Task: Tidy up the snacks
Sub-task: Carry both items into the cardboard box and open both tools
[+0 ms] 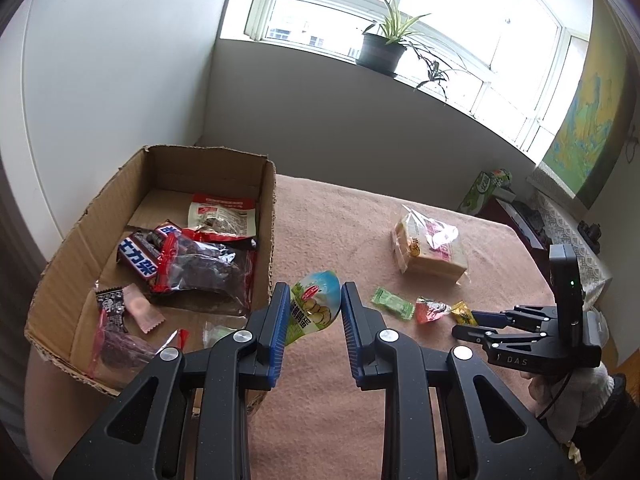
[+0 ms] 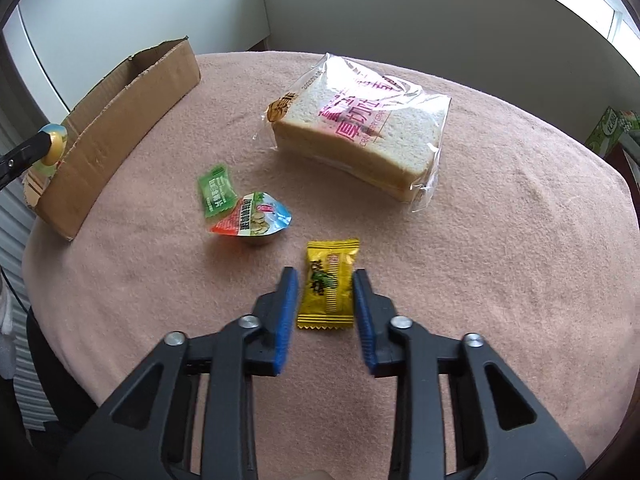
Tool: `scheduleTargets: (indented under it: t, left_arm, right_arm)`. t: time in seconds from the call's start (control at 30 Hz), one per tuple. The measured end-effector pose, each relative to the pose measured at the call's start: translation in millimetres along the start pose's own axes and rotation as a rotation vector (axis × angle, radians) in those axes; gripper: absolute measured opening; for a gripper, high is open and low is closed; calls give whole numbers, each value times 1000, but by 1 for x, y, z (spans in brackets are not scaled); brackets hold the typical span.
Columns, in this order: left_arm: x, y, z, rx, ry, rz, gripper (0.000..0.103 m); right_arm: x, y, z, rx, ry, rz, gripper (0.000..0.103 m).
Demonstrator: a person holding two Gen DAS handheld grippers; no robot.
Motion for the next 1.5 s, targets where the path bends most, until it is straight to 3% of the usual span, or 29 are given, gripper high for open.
scheduleTargets:
  t: [0.27, 0.57, 0.87, 1.33, 1.43, 1.5]
  left_arm:
    - [6, 12, 5, -27, 11, 1, 24]
    - [26, 31, 14, -67, 23, 29, 24]
    - [63, 37, 15, -74, 74, 85, 24]
    - [85, 34, 18, -73, 83, 126, 29]
    - [89, 35, 19, -78, 99, 136, 52]
    - [91, 36, 20, -80, 102, 137, 54]
  right_arm:
    - [0, 30, 10, -69, -25, 13, 24]
    - [37, 68, 63, -183, 18, 79, 24]
    - [101, 71, 122, -236, 111, 160, 24]
    - [208, 40, 180, -211, 227, 288, 25]
    - [217, 39, 183, -219, 231, 295, 50]
    - [219, 41, 184, -231, 233, 291, 65]
Point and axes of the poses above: each gripper's, at about its wrist camera, not at the fingertips, and y roughly against the way its jaws point, x to its left, z to its top, the point moved 7 cm from there along -y, roughly the way its jaws point, and after that the axes turned 1 degree about y, right-handed, at the moved point
